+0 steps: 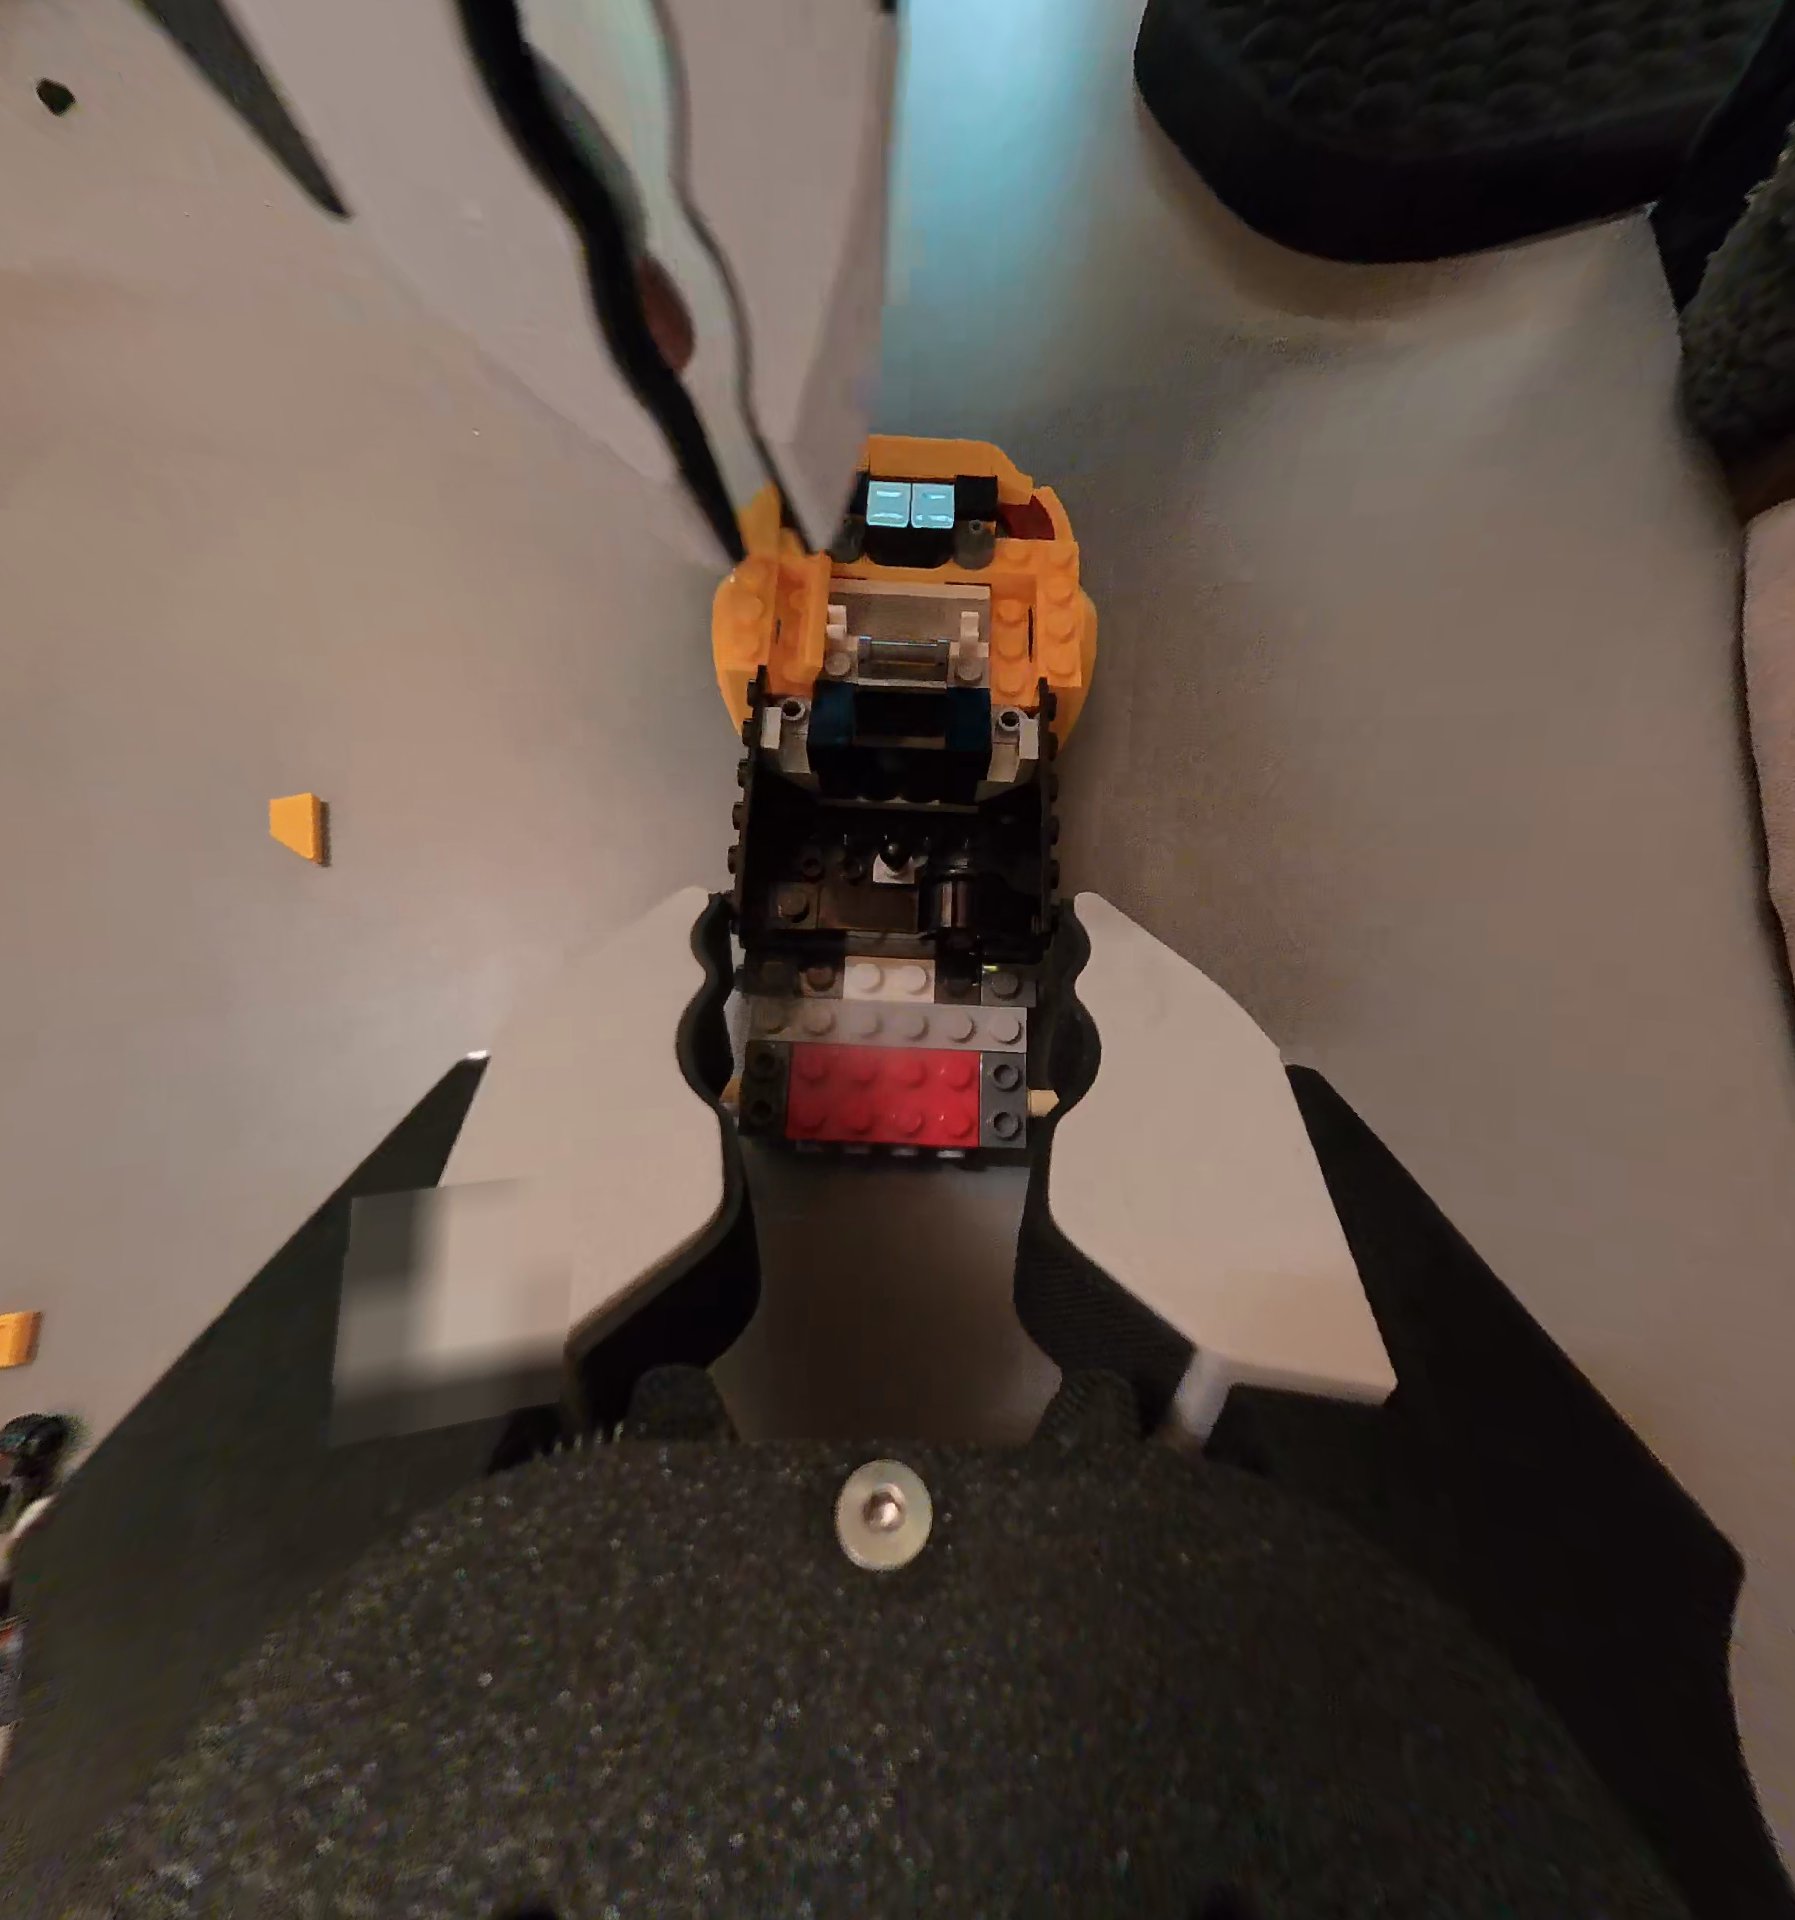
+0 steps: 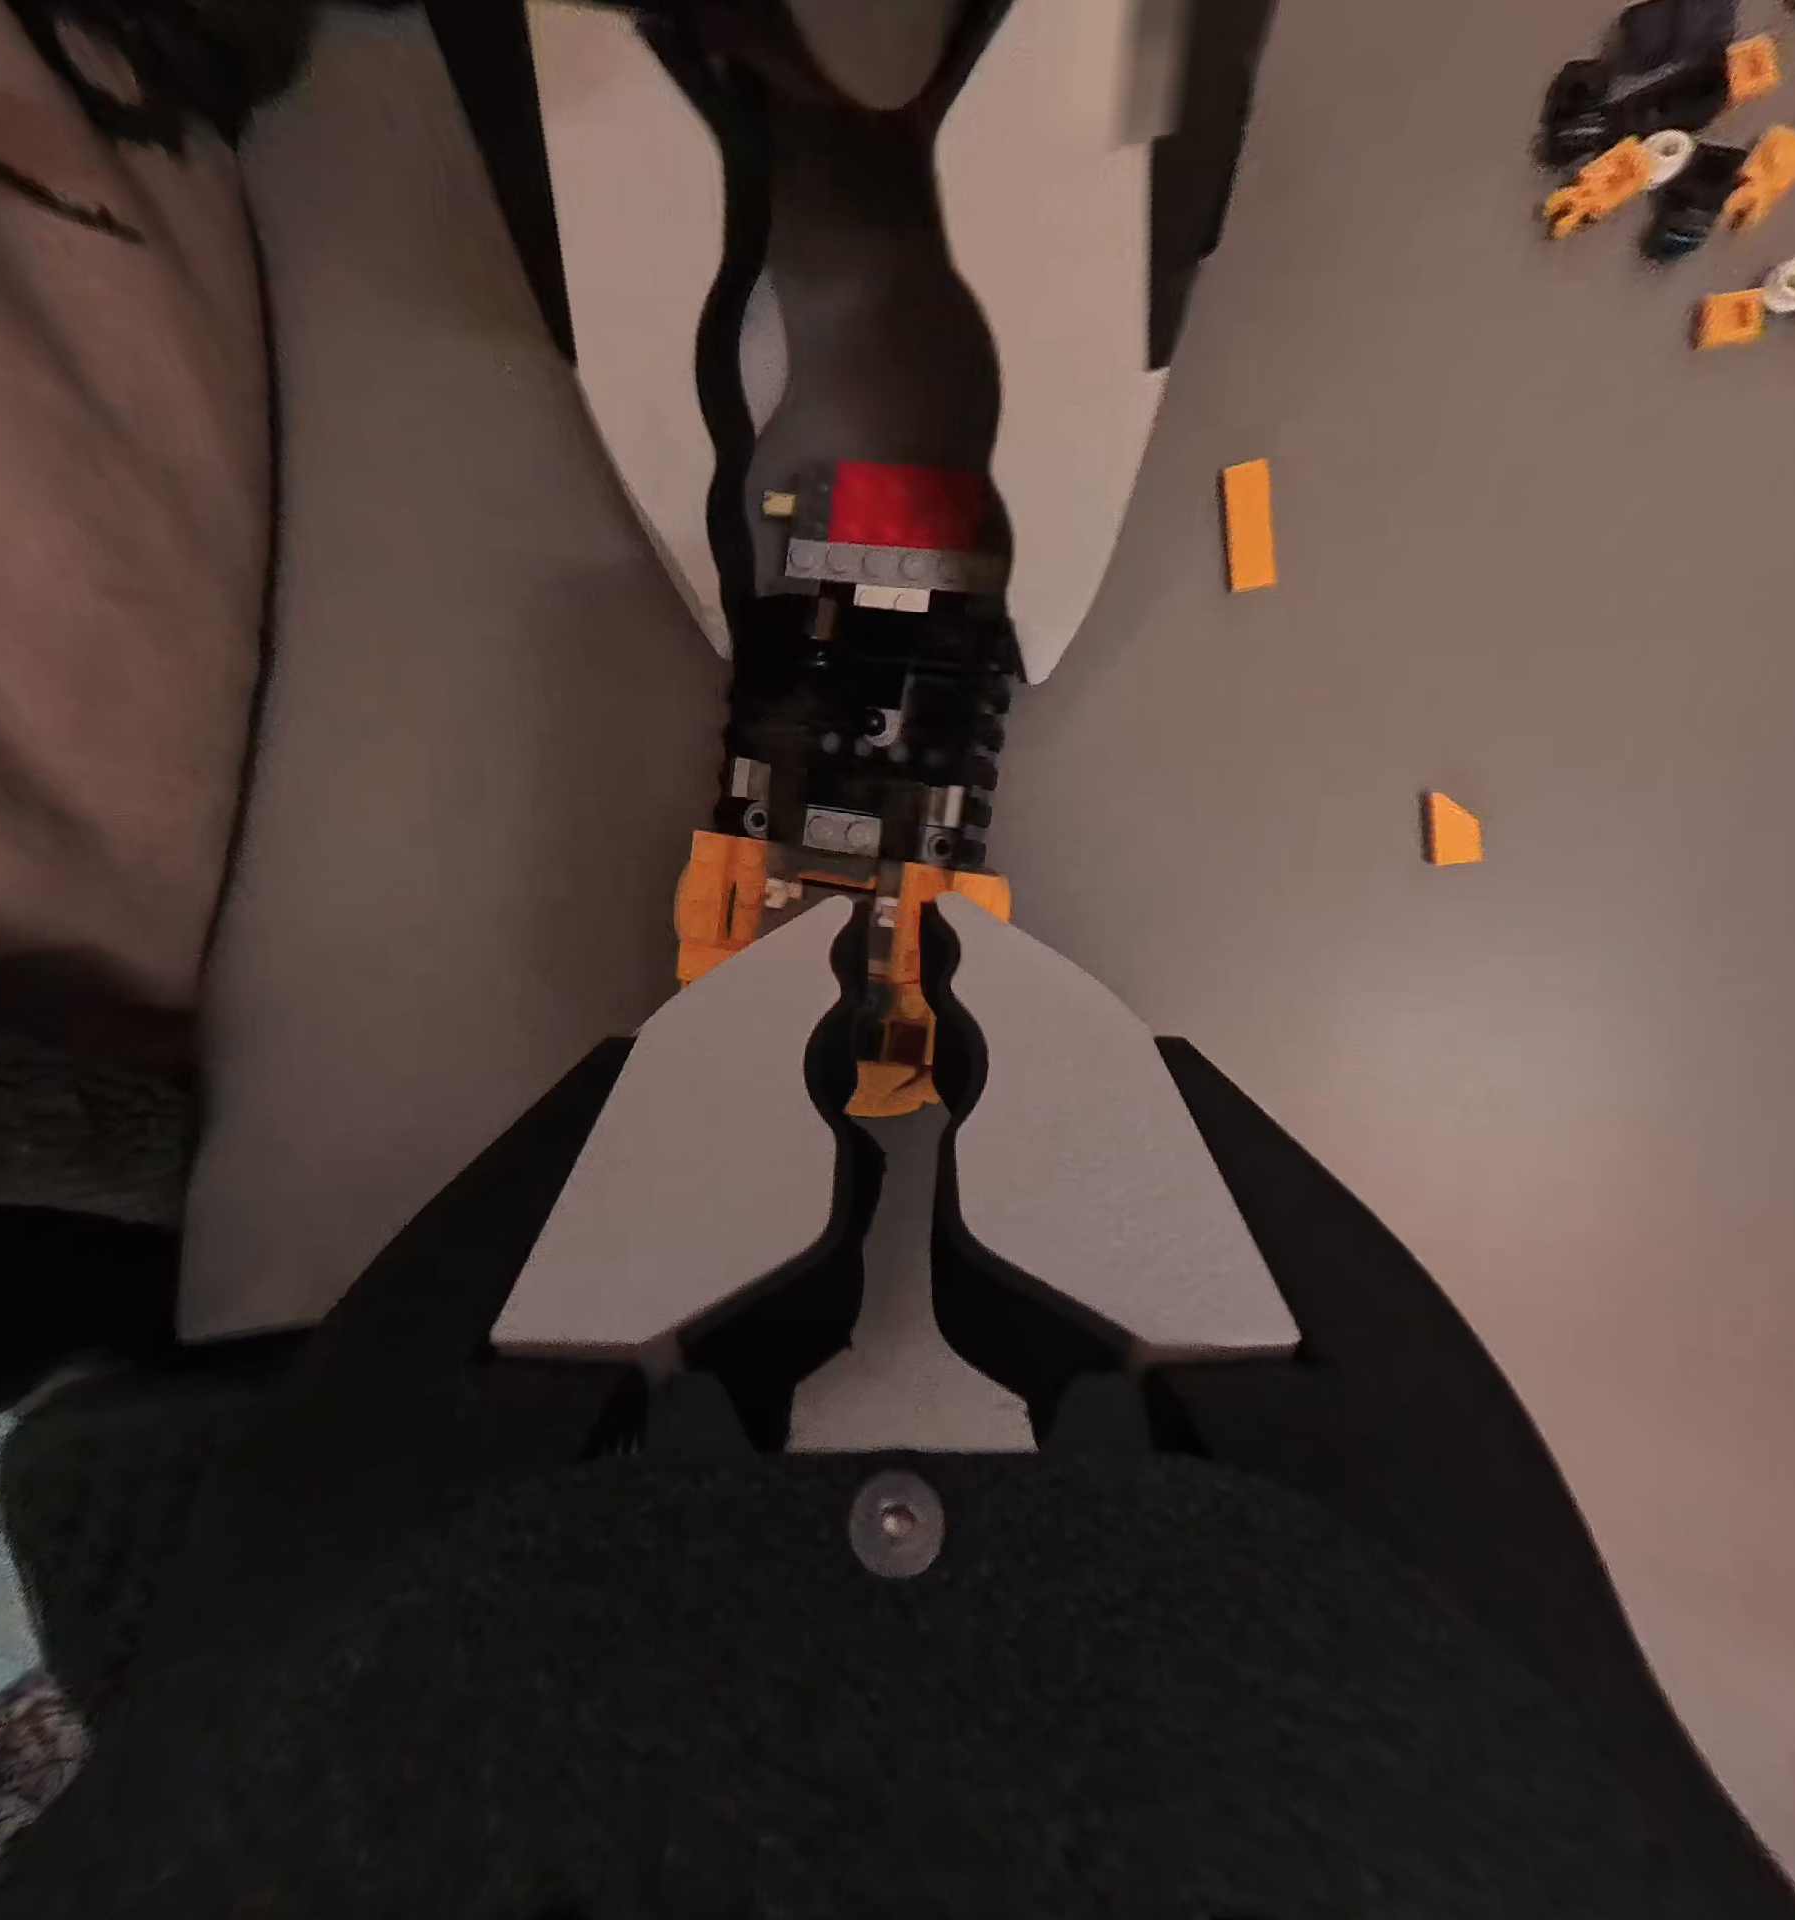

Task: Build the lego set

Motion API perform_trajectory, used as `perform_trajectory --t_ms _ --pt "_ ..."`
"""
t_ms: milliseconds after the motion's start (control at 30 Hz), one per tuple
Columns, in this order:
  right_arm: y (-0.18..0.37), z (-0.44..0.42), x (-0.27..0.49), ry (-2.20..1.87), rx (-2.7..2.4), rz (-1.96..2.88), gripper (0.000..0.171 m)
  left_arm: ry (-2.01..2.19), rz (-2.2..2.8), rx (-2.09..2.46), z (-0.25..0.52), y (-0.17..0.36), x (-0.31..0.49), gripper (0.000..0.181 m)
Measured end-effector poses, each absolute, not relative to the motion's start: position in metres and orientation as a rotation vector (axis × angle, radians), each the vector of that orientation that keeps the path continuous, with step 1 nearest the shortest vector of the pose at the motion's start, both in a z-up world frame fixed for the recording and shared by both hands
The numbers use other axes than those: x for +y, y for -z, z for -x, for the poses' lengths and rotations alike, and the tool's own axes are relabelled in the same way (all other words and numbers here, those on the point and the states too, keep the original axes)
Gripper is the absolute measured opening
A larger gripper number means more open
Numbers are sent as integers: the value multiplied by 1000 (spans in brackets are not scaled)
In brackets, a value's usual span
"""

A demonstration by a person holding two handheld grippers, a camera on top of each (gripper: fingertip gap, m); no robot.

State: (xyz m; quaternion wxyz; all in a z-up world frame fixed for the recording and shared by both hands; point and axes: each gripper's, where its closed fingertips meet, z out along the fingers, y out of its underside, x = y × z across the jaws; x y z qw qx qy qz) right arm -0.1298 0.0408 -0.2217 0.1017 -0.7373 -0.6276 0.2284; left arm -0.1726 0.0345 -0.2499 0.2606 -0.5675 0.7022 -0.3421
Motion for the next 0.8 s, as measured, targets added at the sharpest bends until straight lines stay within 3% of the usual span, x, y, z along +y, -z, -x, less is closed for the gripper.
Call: perform_trajectory --t_ms 33,533,800 --pt "225 130 40 -620 -1865 2169 9 929 1537 1901 173 250 35 58" --pt "237 124 40 -468 -1926 2211 2 929 1537 1902 174 250 35 58" --pt "223 127 39 -823 -1791 2302 2 866 1470 1924 173 249 35 59"
